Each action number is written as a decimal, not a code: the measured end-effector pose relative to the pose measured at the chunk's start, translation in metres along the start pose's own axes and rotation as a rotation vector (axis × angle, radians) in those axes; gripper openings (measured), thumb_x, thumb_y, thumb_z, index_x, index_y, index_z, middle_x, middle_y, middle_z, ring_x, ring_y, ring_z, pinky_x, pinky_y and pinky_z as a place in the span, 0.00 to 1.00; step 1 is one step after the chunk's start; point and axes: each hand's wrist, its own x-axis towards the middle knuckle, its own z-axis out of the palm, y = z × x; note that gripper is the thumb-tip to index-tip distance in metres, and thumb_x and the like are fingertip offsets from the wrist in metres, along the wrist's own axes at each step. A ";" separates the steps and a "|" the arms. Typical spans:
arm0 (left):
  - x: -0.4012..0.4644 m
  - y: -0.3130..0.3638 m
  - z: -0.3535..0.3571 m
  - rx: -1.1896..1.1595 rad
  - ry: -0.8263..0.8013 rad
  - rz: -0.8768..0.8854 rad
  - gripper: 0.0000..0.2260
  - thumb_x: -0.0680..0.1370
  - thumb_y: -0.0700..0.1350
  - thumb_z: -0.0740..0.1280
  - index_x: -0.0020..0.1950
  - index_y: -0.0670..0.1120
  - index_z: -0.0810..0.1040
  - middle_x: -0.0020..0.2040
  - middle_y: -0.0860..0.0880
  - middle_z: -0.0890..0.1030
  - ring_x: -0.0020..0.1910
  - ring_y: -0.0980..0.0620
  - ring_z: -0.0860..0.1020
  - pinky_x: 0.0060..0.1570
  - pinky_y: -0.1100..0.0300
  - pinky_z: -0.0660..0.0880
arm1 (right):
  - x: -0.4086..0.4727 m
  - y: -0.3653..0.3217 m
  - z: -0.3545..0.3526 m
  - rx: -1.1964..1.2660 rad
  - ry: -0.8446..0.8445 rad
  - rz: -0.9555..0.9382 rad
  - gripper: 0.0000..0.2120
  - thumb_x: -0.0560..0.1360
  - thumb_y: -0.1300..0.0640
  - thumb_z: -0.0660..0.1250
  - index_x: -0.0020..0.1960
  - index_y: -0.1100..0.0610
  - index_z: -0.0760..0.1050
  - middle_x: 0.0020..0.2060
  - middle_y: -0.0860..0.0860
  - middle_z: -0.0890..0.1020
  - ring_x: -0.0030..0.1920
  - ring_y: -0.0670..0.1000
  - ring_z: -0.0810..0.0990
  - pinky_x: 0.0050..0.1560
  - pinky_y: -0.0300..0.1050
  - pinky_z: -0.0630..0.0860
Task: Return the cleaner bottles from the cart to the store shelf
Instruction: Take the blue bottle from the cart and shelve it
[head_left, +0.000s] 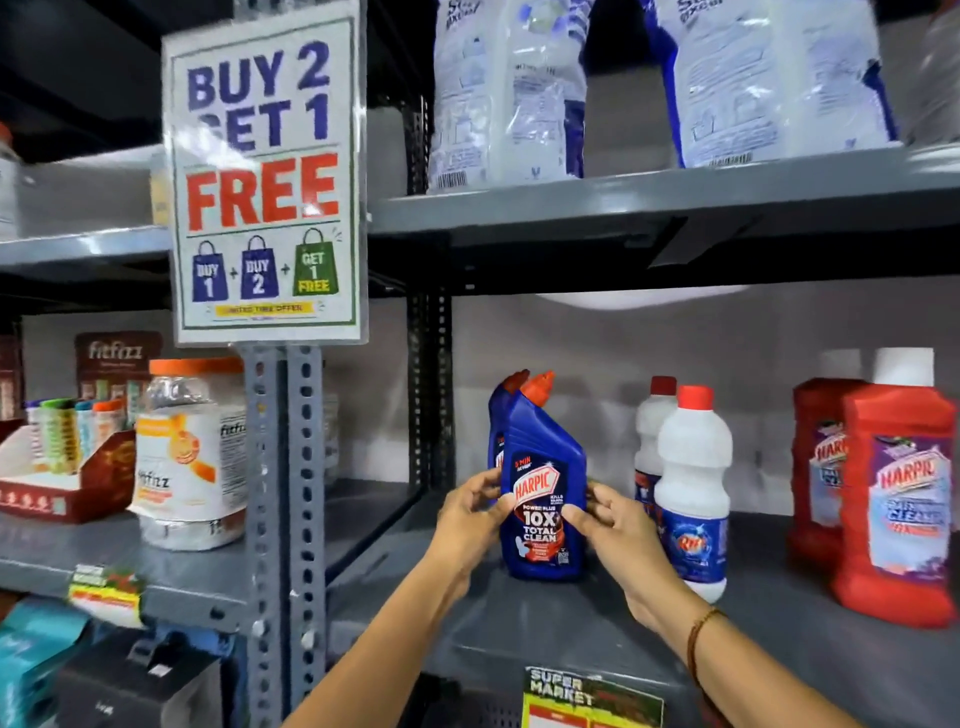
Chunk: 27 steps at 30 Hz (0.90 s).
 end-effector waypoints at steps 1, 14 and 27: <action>0.005 -0.004 -0.002 -0.002 0.001 -0.001 0.13 0.76 0.37 0.66 0.59 0.47 0.76 0.59 0.39 0.80 0.53 0.46 0.80 0.44 0.60 0.81 | 0.004 0.002 0.002 -0.002 -0.001 -0.001 0.18 0.74 0.62 0.67 0.64 0.54 0.73 0.55 0.52 0.83 0.51 0.44 0.81 0.40 0.34 0.79; 0.010 -0.005 -0.024 0.001 0.032 -0.049 0.15 0.77 0.39 0.64 0.64 0.47 0.74 0.56 0.46 0.83 0.50 0.52 0.82 0.34 0.67 0.78 | 0.009 -0.001 0.024 -0.091 0.003 -0.034 0.18 0.73 0.62 0.69 0.62 0.53 0.75 0.48 0.47 0.83 0.48 0.42 0.81 0.48 0.42 0.80; -0.024 -0.012 0.032 0.465 0.269 -0.029 0.62 0.54 0.54 0.82 0.76 0.51 0.43 0.76 0.45 0.56 0.73 0.42 0.61 0.69 0.42 0.65 | -0.043 -0.019 -0.064 -0.655 0.694 -0.407 0.43 0.58 0.46 0.79 0.65 0.56 0.62 0.59 0.57 0.71 0.61 0.57 0.69 0.61 0.57 0.70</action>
